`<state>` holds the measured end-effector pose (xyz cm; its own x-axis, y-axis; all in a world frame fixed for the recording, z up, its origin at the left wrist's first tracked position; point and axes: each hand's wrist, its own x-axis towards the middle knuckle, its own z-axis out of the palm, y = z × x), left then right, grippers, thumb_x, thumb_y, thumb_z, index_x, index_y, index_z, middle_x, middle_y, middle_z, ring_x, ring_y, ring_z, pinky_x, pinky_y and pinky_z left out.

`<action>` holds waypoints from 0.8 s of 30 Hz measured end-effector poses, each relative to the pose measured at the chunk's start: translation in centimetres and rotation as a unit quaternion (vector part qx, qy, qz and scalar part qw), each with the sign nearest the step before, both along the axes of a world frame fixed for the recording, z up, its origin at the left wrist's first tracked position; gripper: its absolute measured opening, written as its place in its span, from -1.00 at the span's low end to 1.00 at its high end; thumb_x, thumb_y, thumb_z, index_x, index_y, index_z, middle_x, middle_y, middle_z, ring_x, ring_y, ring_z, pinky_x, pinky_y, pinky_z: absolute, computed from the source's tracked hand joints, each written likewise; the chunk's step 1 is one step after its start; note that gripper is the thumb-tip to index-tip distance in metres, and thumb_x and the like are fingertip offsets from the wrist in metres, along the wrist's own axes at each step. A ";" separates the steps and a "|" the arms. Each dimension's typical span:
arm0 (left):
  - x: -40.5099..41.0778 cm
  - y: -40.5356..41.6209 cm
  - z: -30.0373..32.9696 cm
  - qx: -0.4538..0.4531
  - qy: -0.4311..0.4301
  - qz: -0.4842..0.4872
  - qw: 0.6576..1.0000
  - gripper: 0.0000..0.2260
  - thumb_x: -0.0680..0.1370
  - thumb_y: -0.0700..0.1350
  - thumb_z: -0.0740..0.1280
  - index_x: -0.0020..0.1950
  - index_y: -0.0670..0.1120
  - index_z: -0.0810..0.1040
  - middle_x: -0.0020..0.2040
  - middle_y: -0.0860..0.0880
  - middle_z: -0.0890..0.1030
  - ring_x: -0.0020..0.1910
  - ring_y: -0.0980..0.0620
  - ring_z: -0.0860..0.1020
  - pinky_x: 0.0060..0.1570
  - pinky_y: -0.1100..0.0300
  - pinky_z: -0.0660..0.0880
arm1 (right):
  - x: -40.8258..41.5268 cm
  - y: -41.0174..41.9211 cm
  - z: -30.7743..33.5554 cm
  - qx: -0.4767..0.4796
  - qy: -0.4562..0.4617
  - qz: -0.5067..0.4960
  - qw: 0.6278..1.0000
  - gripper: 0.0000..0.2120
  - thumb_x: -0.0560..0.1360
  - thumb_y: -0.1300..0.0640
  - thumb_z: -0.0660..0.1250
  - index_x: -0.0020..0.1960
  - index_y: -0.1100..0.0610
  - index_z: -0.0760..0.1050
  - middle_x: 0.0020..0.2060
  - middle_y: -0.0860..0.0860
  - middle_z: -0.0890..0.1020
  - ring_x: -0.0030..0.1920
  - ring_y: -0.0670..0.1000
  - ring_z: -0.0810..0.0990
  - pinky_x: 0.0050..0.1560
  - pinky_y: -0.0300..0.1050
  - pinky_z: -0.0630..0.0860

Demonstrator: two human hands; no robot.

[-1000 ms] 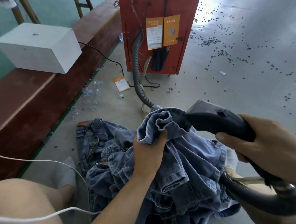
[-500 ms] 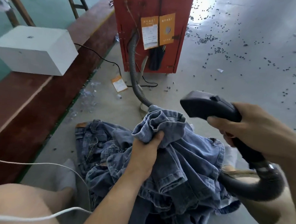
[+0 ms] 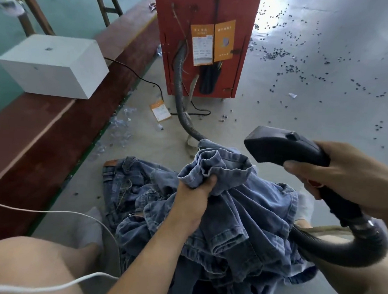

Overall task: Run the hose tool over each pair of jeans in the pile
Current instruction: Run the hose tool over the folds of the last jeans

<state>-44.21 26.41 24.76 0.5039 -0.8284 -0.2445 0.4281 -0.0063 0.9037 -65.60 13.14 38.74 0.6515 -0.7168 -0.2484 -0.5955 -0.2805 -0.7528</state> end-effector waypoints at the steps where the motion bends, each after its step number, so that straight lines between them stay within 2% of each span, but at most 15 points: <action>1: 0.0 -0.1 0.0 -0.004 0.009 0.002 1.000 -0.80 0.63 -0.27 0.37 0.21 -0.07 0.64 0.10 0.04 0.74 0.13 0.09 0.69 0.00 0.32 0.59 | -0.3 0.1 0.1 0.006 0.028 0.022 0.999 -0.61 0.40 -0.38 0.46 -0.08 -0.07 0.60 -0.42 0.11 0.63 -0.47 0.03 0.56 -0.45 -0.14 0.51; 2: 0.0 -0.1 -0.1 -0.005 0.013 -0.002 1.000 -0.80 0.63 -0.28 0.37 0.19 -0.06 0.64 0.09 0.03 0.74 0.12 0.09 0.69 -0.01 0.32 0.59 | -0.2 0.3 0.0 0.021 0.049 0.042 0.998 -0.64 0.43 -0.36 0.46 -0.06 -0.09 0.60 -0.41 0.09 0.64 -0.47 0.01 0.57 -0.44 -0.18 0.50; 4: -0.1 0.2 -0.4 0.011 -0.016 -0.022 1.000 -0.80 0.62 -0.25 0.39 0.16 0.01 0.66 0.07 0.05 0.75 0.11 0.09 0.69 -0.03 0.31 0.59 | 1.0 0.8 -0.6 0.049 0.056 0.059 0.995 -0.84 0.49 -0.19 0.49 -0.11 -0.13 0.61 -0.43 0.02 0.63 -0.47 -0.06 0.55 -0.42 -0.29 0.47; 6: -0.1 0.4 -0.6 0.036 -0.096 -0.050 0.993 -0.79 0.61 -0.16 0.42 0.10 0.17 0.65 0.03 0.17 0.73 0.09 0.16 0.67 -0.04 0.31 0.58 | 2.5 1.1 -1.5 0.048 0.033 0.038 0.998 -0.89 0.54 -0.02 0.49 -0.14 -0.07 0.61 -0.46 -0.03 0.58 -0.47 -0.09 0.53 -0.42 -0.31 0.46; 8: -0.1 0.4 -0.3 0.023 -0.204 -0.094 0.974 -0.73 0.63 -0.17 0.36 0.09 0.26 0.62 0.01 0.33 0.68 0.08 0.31 0.62 -0.01 0.42 0.52 | 3.4 1.2 -1.6 0.007 0.005 -0.004 1.000 -0.89 0.56 -0.01 0.47 -0.08 0.00 0.59 -0.46 0.00 0.58 -0.47 -0.07 0.54 -0.43 -0.29 0.46; 9: -0.1 0.1 -0.2 0.008 -0.252 -0.110 0.961 -0.71 0.64 -0.19 0.31 0.12 0.23 0.59 0.02 0.35 0.66 0.08 0.34 0.60 0.03 0.45 0.49 | 3.5 1.1 -1.4 -0.021 -0.007 -0.013 1.000 -0.87 0.56 -0.03 0.46 -0.07 0.00 0.58 -0.45 0.02 0.60 -0.48 -0.06 0.55 -0.44 -0.29 0.46; 11: -0.1 -0.7 -0.1 0.003 -0.306 -0.100 0.947 -0.78 0.68 -0.20 0.25 0.20 0.11 0.54 0.04 0.26 0.64 0.07 0.27 0.58 0.06 0.41 0.47 | 2.8 1.1 -0.6 -0.050 -0.018 0.003 0.999 -0.87 0.55 -0.08 0.45 -0.09 -0.05 0.56 -0.44 0.05 0.63 -0.49 -0.07 0.55 -0.46 -0.31 0.44; 14: 0.2 -1.4 -0.5 0.028 -0.367 -0.085 0.926 -0.82 0.69 -0.20 0.23 0.24 0.01 0.51 0.00 0.12 0.64 0.00 0.15 0.58 -0.01 0.34 0.45 | 2.1 2.0 0.0 -0.028 0.042 0.081 0.995 -0.88 0.49 -0.14 0.46 -0.05 -0.14 0.58 -0.41 -0.03 0.63 -0.48 -0.13 0.54 -0.44 -0.32 0.44; 16: 0.1 -1.2 -1.1 0.053 -0.432 -0.126 0.891 -0.84 0.67 -0.24 0.25 0.24 -0.14 0.50 0.04 0.02 0.61 0.06 -0.01 0.57 0.02 0.33 0.42 | 2.9 2.8 -0.7 -0.028 0.078 0.099 0.992 -0.85 0.49 -0.14 0.46 -0.05 -0.09 0.59 -0.38 -0.06 0.63 -0.44 -0.14 0.54 -0.40 -0.23 0.47; 18: -0.4 -0.9 -1.3 0.046 -0.486 -0.156 0.859 -0.82 0.65 -0.27 0.26 0.23 -0.12 0.52 0.10 -0.02 0.59 0.10 -0.08 0.55 0.08 0.31 0.42 | 4.4 3.2 -1.5 -0.042 0.054 0.070 0.995 -0.86 0.52 -0.07 0.47 -0.07 -0.03 0.59 -0.38 -0.07 0.63 -0.44 -0.15 0.53 -0.34 -0.11 0.51; 20: -0.8 -0.7 -1.1 -0.022 -0.526 -0.172 0.833 -0.68 0.60 -0.31 0.25 0.23 0.04 0.55 0.12 0.20 0.56 0.08 0.01 0.52 0.13 0.18 0.46 | 5.4 3.0 -1.7 -0.076 0.015 0.015 0.997 -0.86 0.53 -0.04 0.47 -0.10 -0.02 0.57 -0.44 -0.10 0.61 -0.47 -0.15 0.53 -0.40 -0.18 0.47; 21: -0.9 -0.7 -1.1 -0.039 -0.535 -0.173 0.826 -0.58 0.58 -0.33 0.24 0.21 0.17 0.55 0.09 0.34 0.52 0.09 0.09 0.51 0.17 0.18 0.47 | 5.4 2.8 -1.5 -0.091 0.005 -0.013 0.996 -0.85 0.53 -0.04 0.48 -0.11 -0.01 0.55 -0.45 -0.08 0.59 -0.47 -0.14 0.53 -0.39 -0.18 0.46; 23: -0.8 -0.9 -0.8 0.008 -0.465 -0.134 0.875 -0.48 0.60 -0.31 0.23 0.15 0.38 0.49 0.07 0.45 0.52 0.16 0.26 0.51 0.24 0.31 0.45 | 4.3 2.3 -0.8 -0.081 0.000 -0.034 0.996 -0.85 0.53 -0.03 0.48 -0.10 -0.01 0.55 -0.45 -0.06 0.58 -0.46 -0.11 0.55 -0.38 -0.14 0.48; 24: -0.6 -1.1 -0.9 0.040 -0.425 -0.104 0.898 -0.49 0.61 -0.29 0.24 0.12 0.41 0.49 0.07 0.42 0.53 0.17 0.26 0.53 0.23 0.35 0.44 | 3.4 2.2 -0.4 -0.063 0.005 -0.021 0.998 -0.86 0.53 -0.03 0.47 -0.09 -0.01 0.56 -0.45 -0.06 0.58 -0.46 -0.11 0.54 -0.39 -0.16 0.47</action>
<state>-44.78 25.32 23.86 0.3734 -0.9231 0.0925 -0.4351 -0.0862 0.8963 -62.24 15.37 38.30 0.6185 -0.7691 -0.1607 -0.6158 -0.3475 -0.7071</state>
